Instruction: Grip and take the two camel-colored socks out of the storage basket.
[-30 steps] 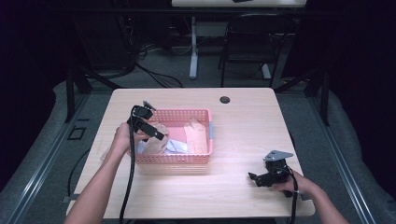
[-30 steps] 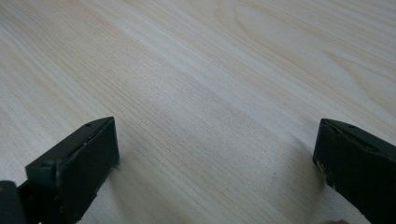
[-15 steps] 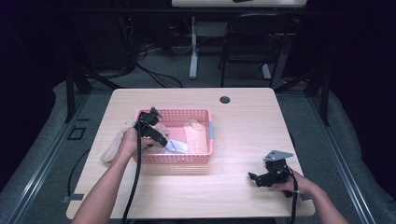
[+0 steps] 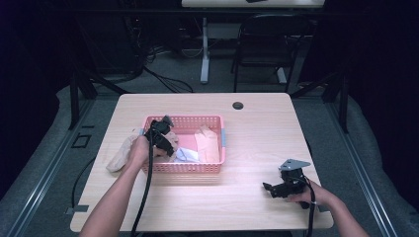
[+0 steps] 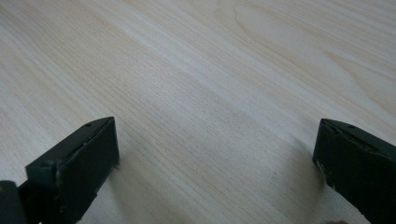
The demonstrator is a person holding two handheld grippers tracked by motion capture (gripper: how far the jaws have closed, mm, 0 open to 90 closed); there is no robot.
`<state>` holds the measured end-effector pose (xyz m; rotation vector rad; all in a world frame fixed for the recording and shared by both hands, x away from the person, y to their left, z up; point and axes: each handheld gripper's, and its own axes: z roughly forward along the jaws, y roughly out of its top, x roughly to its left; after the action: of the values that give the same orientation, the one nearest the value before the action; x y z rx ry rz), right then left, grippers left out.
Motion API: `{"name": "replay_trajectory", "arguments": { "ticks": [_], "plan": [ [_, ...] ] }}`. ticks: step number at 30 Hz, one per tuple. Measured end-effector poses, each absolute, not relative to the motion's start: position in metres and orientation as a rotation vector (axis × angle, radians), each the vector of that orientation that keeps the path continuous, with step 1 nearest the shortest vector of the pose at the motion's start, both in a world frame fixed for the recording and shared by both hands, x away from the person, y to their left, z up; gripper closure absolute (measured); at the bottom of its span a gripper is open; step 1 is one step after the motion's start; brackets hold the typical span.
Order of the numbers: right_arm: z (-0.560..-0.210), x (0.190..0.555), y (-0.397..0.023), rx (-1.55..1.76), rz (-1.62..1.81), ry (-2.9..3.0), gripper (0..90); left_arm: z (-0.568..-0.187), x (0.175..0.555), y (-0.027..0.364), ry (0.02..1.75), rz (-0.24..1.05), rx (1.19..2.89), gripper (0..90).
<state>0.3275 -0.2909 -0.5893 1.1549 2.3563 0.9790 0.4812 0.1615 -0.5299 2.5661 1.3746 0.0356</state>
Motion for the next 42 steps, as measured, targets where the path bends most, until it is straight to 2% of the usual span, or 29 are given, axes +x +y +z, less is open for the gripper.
{"name": "replay_trajectory", "arguments": {
  "ticks": [8,14,42],
  "plan": [
    [-0.589,0.328,-0.291,1.149,0.97,2.366,0.0,-0.528,0.486,0.17,1.412,0.072,2.566,71.2],
    [-0.589,0.328,-0.291,1.149,0.971,2.366,0.0,-0.526,0.488,0.174,1.404,0.089,2.564,81.9],
    [-0.589,0.328,-0.291,1.147,0.97,2.366,0.0,-0.48,0.471,0.18,1.283,0.098,2.506,82.6]
  ]
}}
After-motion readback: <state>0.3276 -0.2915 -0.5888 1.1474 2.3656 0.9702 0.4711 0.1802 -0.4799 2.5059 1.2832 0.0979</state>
